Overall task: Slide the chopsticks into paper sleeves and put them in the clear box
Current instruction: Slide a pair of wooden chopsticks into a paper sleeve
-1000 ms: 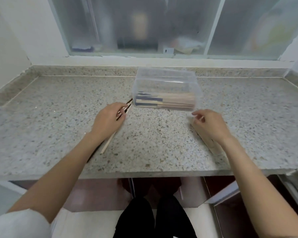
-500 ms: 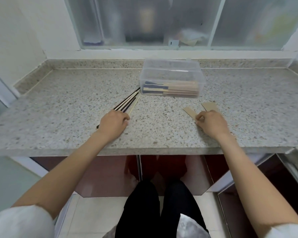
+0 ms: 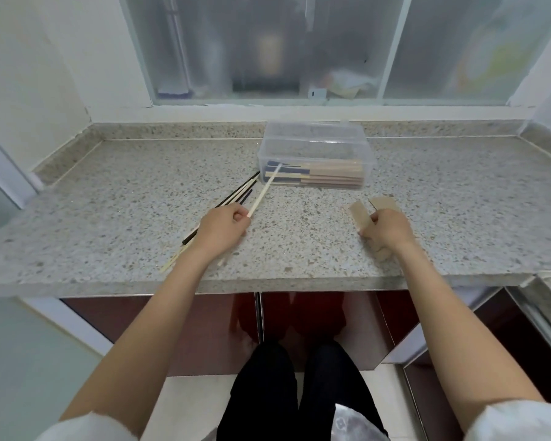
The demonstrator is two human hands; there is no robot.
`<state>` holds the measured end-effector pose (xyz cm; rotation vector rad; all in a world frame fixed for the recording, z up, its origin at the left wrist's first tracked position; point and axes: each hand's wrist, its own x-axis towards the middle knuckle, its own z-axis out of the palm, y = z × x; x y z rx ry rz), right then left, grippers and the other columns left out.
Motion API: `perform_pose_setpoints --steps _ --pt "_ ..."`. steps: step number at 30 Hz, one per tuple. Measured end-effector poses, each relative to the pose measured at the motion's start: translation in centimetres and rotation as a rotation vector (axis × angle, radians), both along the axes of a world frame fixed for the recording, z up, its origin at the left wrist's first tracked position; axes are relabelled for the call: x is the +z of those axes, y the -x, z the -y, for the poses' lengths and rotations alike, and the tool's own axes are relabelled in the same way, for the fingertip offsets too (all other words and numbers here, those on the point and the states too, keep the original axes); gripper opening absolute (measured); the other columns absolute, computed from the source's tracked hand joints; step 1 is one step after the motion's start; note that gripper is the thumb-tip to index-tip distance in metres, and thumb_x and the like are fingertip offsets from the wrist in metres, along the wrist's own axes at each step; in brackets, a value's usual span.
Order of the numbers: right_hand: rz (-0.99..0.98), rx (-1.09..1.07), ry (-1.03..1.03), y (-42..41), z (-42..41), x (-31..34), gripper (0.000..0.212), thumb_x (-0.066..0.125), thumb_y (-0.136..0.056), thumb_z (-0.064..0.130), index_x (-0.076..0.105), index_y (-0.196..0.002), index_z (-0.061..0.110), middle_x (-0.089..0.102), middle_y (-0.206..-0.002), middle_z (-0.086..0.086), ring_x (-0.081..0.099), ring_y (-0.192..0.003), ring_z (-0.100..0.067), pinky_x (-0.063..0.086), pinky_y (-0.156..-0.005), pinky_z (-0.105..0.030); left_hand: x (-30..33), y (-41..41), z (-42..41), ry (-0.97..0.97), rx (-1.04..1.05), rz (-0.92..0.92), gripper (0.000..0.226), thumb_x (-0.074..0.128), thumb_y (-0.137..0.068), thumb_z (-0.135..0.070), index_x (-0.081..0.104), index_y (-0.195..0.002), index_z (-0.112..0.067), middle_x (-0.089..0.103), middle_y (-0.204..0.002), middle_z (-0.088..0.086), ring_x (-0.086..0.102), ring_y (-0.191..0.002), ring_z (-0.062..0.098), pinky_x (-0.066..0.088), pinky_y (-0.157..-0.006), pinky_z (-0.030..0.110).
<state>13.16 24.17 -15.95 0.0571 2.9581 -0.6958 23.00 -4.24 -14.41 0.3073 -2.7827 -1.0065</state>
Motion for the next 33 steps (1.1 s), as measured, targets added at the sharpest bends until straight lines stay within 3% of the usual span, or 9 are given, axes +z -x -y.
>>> perform_pose_setpoints --steps 3,5,7,10,15,23,27,33 --pt "0.004 -0.012 0.219 -0.8 0.1 0.1 0.007 0.062 -0.086 0.017 0.065 -0.084 0.011 0.063 -0.081 -0.007 0.054 -0.066 -0.018 0.043 -0.06 -0.029 0.3 -2.0 -0.9 0.014 -0.098 -0.121 0.013 0.047 -0.093 -0.018 0.06 -0.095 -0.021 0.055 -0.07 -0.013 0.05 -0.054 0.0 0.032 -0.047 0.012" --pt "0.004 -0.077 0.591 -2.0 0.1 0.1 0.007 0.059 -0.087 0.013 0.062 -0.08 0.013 0.064 -0.084 -0.008 0.058 -0.074 -0.022 0.048 -0.066 -0.033 0.0 -2.7 -1.1 0.095 -0.183 -0.167 0.012 0.047 -0.094 -0.021 0.059 -0.095 -0.023 0.054 -0.076 -0.014 0.045 -0.057 0.0 0.029 -0.05 0.014" --pt "-0.001 -0.153 0.993 -3.5 0.1 0.0 0.009 0.056 -0.091 0.011 0.06 -0.088 0.018 0.065 -0.096 -0.009 0.061 -0.091 -0.024 0.05 -0.078 -0.037 -0.4 -3.0 -1.2 0.101 -0.247 -0.208 0.01 0.049 -0.095 -0.027 0.059 -0.094 -0.027 0.056 -0.081 -0.013 0.045 -0.059 0.0 0.028 -0.053 0.014" --pt "-0.029 -0.28 1.429 -5.7 0.3 -0.8 0.012 0.052 -0.096 0.01 0.057 -0.106 0.012 0.067 -0.097 -0.007 0.063 -0.098 -0.021 0.054 -0.08 -0.033 -0.9 -3.3 -1.4 0.089 -0.298 -0.237 0.009 0.054 -0.092 -0.03 0.063 -0.093 -0.028 0.058 -0.084 -0.013 0.048 -0.064 0.004 0.033 -0.056 0.019" --pt "-0.084 -0.418 1.863 -8.1 0.5 -2.2 0.028 0.036 -0.103 0.013 0.041 -0.13 0.007 0.068 -0.107 -0.012 0.07 -0.092 -0.02 0.058 -0.082 -0.038 -1.4 -3.9 -2.3 0.138 -0.336 -0.262 0.007 0.06 -0.089 -0.029 0.067 -0.092 -0.029 0.056 -0.081 -0.019 0.051 -0.066 0.003 0.032 -0.057 0.011" --pt "-0.046 -0.358 2.065 -9.5 1.3 -1.2 0.038 0.031 -0.104 0.018 0.034 -0.142 0.015 0.073 -0.101 -0.008 0.069 -0.097 -0.026 0.055 -0.086 -0.042 -2.3 -5.0 -2.8 0.159 -0.314 -0.301 0.011 0.061 -0.089 -0.031 0.07 -0.092 -0.026 0.06 -0.084 -0.014 0.052 -0.067 0.003 0.038 -0.058 0.018" --pt "-0.026 -0.326 2.088 -9.8 1.8 -0.9 0.037 0.031 -0.104 0.019 0.037 -0.14 0.013 0.072 -0.103 -0.011 0.069 -0.098 -0.027 0.055 -0.087 -0.042 -2.7 -5.3 -3.0 0.13 -0.292 -0.326 0.03 0.049 -0.085 -0.047 0.07 -0.091 -0.027 0.062 -0.085 -0.014 0.057 -0.071 0.005 0.046 -0.06 0.024" --pt "-0.002 -0.308 2.023 -10.0 1.7 -1.2 0.027 0.034 -0.103 0.017 0.045 -0.126 0.006 0.072 -0.102 -0.012 0.069 -0.098 -0.026 0.058 -0.081 -0.038 -3.3 -5.8 -3.2 0.125 -0.228 -0.357 0.016 0.059 -0.086 -0.038 0.071 -0.091 -0.028 0.062 -0.085 -0.014 0.058 -0.071 0.005 0.049 -0.061 0.029"
